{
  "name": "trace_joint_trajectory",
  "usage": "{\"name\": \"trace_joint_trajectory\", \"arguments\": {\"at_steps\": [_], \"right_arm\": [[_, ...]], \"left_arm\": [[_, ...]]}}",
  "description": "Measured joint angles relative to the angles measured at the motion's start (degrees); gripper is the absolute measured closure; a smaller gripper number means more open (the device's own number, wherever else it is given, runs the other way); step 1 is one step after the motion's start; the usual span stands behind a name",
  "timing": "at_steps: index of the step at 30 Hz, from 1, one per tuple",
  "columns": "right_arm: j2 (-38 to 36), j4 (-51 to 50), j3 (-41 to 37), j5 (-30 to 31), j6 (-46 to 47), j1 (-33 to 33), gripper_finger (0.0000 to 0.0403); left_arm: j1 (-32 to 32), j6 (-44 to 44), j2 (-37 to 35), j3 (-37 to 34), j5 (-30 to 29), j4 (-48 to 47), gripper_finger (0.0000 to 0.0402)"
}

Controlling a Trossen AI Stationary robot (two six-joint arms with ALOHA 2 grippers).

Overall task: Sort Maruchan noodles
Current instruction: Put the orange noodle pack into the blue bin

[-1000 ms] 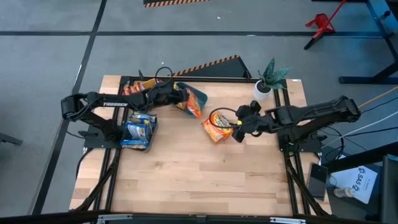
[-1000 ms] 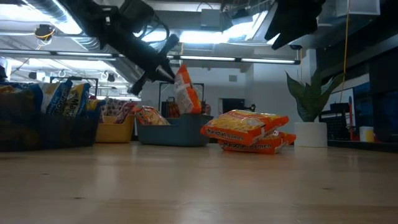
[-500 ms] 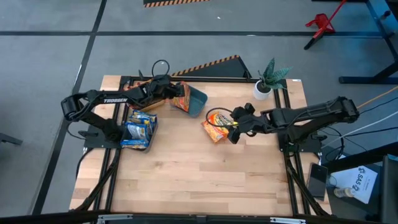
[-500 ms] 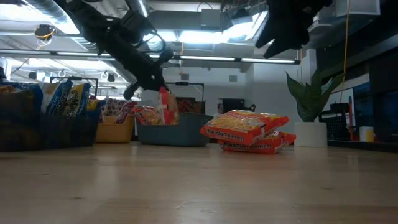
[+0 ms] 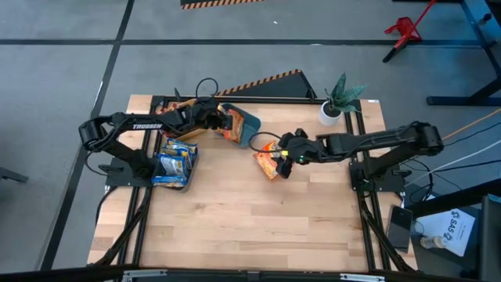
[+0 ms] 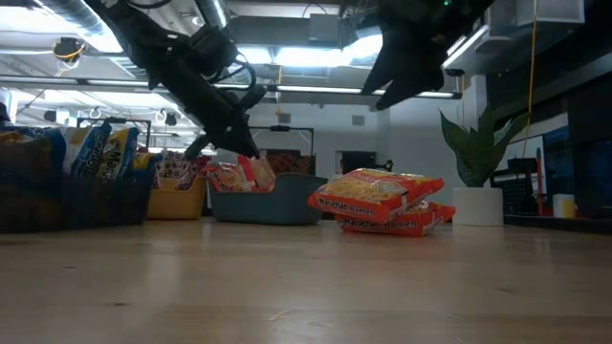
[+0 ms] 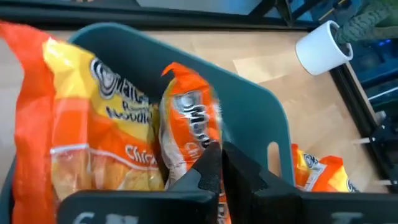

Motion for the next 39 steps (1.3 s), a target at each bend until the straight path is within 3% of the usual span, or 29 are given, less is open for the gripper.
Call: {"name": "trace_joint_trajectory", "arguments": {"at_steps": [11,16,20,26,33,35,39], "right_arm": [[0.56,-6.58,-0.01,1.47,-0.66,-2.76,0.0123],[0.80,-1.24,1.30,-0.56,-14.00,-5.62,0.0128],[6.46,0.35,6.07,-7.48,-21.00,-11.33,0.0165],[18.30,2.12,16.14,-13.42,-25.48,-16.30,0.0243],[27.71,0.22,23.96,-16.88,-29.76,-20.61,0.0381],[30.64,-0.29,25.60,-18.31,-30.39,-20.85,0.0396],[34.24,-2.19,27.65,-18.70,-31.27,-20.83,0.0384]], "left_arm": [[3.27,3.16,-0.17,0.00,5.54,0.55,0.0302],[3.86,-0.97,-0.17,0.00,15.84,6.40,0.0296],[3.85,-7.08,-0.99,0.00,23.59,15.03,0.0299],[3.76,-13.15,-7.37,0.02,21.80,18.98,0.0303],[4.25,-15.13,-18.47,0.03,12.57,17.95,0.0316],[3.99,-14.45,-20.91,0.07,11.63,17.95,0.0319],[2.82,-12.97,-24.50,0.11,10.89,13.08,0.0328]]}}
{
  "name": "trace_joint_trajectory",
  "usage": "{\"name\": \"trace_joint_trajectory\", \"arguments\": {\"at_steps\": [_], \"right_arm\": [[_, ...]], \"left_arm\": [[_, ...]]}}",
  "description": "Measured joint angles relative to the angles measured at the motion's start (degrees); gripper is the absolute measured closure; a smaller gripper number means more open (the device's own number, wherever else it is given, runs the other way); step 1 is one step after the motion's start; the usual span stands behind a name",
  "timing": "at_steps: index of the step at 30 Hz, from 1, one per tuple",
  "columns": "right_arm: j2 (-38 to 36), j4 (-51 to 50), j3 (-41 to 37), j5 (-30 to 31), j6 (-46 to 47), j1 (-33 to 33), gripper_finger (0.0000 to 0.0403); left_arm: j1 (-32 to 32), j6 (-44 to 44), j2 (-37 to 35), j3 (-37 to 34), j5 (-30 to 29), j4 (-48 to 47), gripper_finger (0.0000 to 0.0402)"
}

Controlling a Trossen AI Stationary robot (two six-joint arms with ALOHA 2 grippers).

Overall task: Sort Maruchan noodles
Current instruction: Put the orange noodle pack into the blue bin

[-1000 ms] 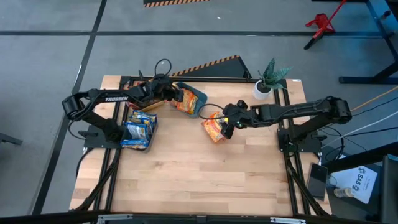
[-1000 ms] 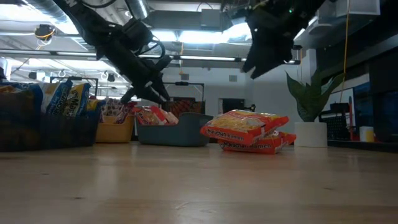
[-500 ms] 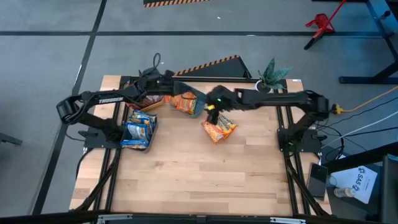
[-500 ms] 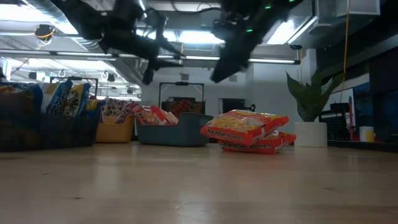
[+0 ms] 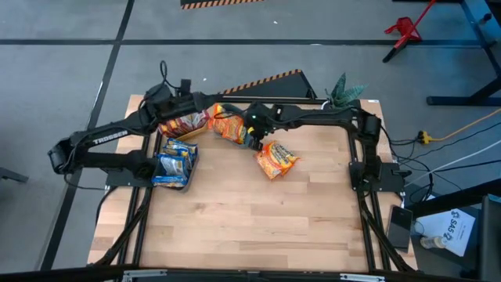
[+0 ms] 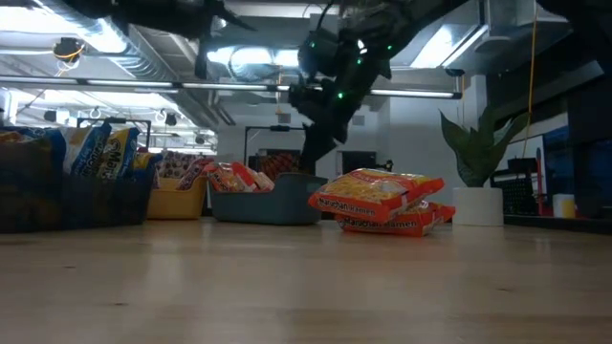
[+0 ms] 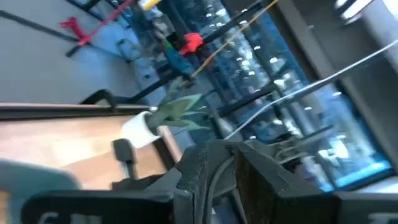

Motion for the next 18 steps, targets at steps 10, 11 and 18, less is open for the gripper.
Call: {"name": "trace_joint_trajectory", "arguments": {"at_steps": [10,11,18], "right_arm": [[5.28,2.97,0.09,0.59,-3.22,-0.02,0.0398],[5.56,3.54,0.09,0.50,-3.36,-0.01,0.0400],[6.47,6.82,-0.09,0.57,-6.06,0.00,0.0402]], "left_arm": [[-0.24,4.13,-1.49,-0.09,-10.19,-13.64,0.0340],[-0.24,4.46,-1.45,-0.09,-10.93,-14.68,0.0340],[0.00,6.50,-1.47,-0.09,-13.42,-20.42,0.0340]]}}
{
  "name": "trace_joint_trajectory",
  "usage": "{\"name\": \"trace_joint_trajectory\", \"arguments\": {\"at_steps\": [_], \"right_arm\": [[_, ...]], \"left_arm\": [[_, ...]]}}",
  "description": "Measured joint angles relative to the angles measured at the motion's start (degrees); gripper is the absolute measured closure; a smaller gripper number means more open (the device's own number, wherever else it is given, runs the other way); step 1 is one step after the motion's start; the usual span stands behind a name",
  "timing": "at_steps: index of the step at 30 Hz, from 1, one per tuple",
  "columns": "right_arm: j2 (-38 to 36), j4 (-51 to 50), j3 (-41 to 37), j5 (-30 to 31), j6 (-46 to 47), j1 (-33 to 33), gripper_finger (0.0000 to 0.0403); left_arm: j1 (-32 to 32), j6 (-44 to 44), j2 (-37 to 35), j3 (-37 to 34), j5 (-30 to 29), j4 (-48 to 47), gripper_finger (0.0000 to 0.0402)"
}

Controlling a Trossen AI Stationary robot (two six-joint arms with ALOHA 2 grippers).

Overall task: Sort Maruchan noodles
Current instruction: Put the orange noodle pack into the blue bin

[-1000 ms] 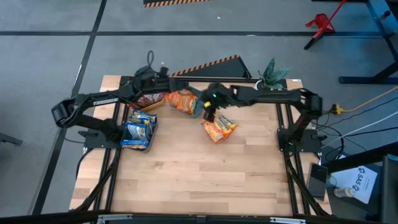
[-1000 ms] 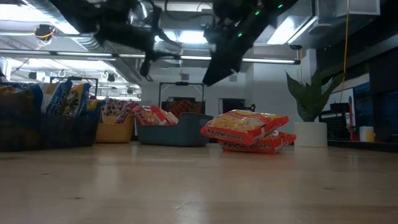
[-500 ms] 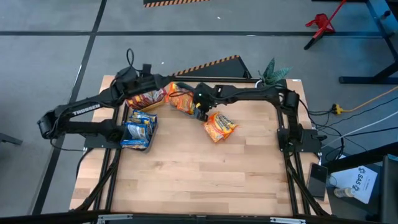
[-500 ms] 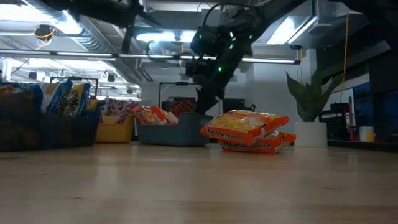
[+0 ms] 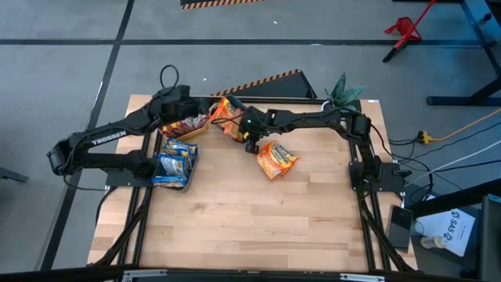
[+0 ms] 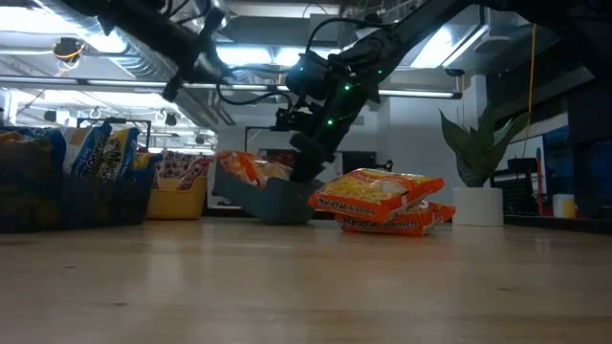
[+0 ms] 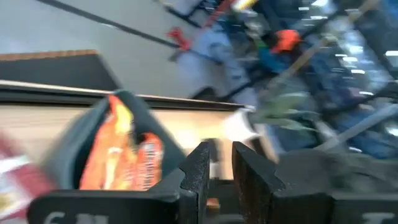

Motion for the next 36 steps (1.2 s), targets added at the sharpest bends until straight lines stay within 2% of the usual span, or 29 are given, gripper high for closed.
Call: {"name": "trace_joint_trajectory", "arguments": {"at_steps": [3,11,16,25,29,36], "right_arm": [[-0.02,-0.68,0.04,0.73,-0.46,-0.02,0.0402],[-0.01,-12.92,-0.02,0.78,-6.15,0.42,0.0402],[-0.38,-16.12,-0.04,1.05,-6.99,0.42,0.0402],[-0.58,-11.37,0.31,1.05,-9.89,0.44,0.0402],[-0.69,-10.97,3.73,0.57,-10.14,0.44,0.0402],[-0.85,-10.73,11.76,0.55,-8.90,0.42,0.0402]], "left_arm": [[0.74,0.45,0.02,0.00,-3.47,-4.37,0.0340],[2.29,3.27,0.90,0.00,-10.69,-5.83,0.0340],[2.21,3.07,4.05,0.00,-7.89,-5.32,0.0340],[1.31,3.17,11.26,0.00,-4.02,-3.73,0.0340],[1.31,4.43,12.18,0.00,-0.58,-0.95,0.0340],[1.63,5.47,12.17,0.00,-0.59,-1.24,0.0340]]}}
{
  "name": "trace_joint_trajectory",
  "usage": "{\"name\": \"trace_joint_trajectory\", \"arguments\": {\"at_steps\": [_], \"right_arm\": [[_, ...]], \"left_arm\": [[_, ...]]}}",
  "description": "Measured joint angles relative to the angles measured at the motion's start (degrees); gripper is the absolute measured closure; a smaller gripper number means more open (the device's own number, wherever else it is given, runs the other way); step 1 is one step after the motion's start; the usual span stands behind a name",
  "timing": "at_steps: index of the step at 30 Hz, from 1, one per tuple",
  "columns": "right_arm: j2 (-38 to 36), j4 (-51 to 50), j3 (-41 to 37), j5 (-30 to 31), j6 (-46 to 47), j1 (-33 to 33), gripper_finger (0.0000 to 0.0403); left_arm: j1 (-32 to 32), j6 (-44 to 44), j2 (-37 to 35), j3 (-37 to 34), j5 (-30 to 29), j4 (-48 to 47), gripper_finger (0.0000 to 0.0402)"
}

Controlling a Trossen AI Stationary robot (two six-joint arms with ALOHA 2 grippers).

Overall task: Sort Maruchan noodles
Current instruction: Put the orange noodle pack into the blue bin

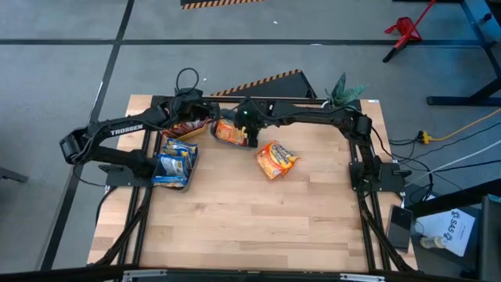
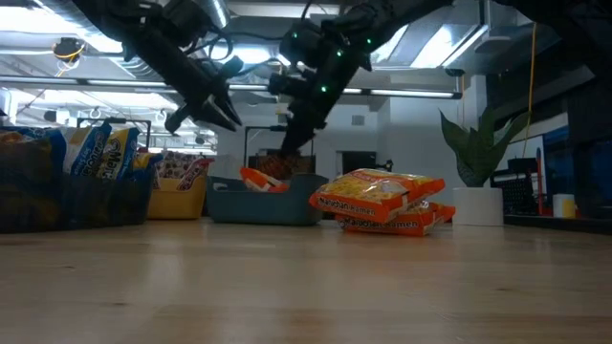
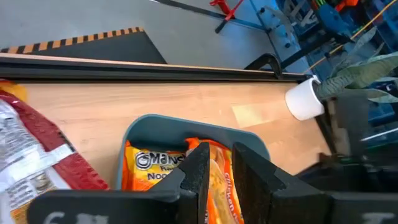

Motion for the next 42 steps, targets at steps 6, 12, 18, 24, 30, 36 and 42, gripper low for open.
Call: {"name": "trace_joint_trajectory", "arguments": {"at_steps": [6,12,18,24,30,36,42], "right_arm": [[-0.07,-4.16,0.30,0.36,1.99,-0.02,0.0402],[-0.04,-5.98,-1.99,1.93,5.54,-0.07,0.0402],[1.43,-4.82,-1.85,2.62,5.61,-0.07,0.0402],[5.69,-1.99,-1.91,0.86,6.34,-0.05,0.0402],[6.47,6.05,-1.90,-0.07,8.84,-0.01,0.0402],[7.00,12.67,-0.75,-2.66,10.13,-0.07,0.0402],[7.51,12.94,-0.39,-4.51,12.93,0.05,0.0402]], "left_arm": [[0.53,-0.55,1.83,0.04,0.23,-4.05,0.0340],[0.59,-0.25,3.24,0.00,3.04,-4.00,0.0340],[0.92,0.85,3.07,0.00,4.70,-5.37,0.0340],[0.96,0.94,3.65,0.00,4.41,-5.52,0.0340],[0.96,1.44,4.71,0.00,4.58,-7.64,0.0340],[0.96,2.41,6.46,0.00,4.87,-8.97,0.0340],[1.09,2.58,5.01,0.00,7.95,-6.75,0.0343]]}}
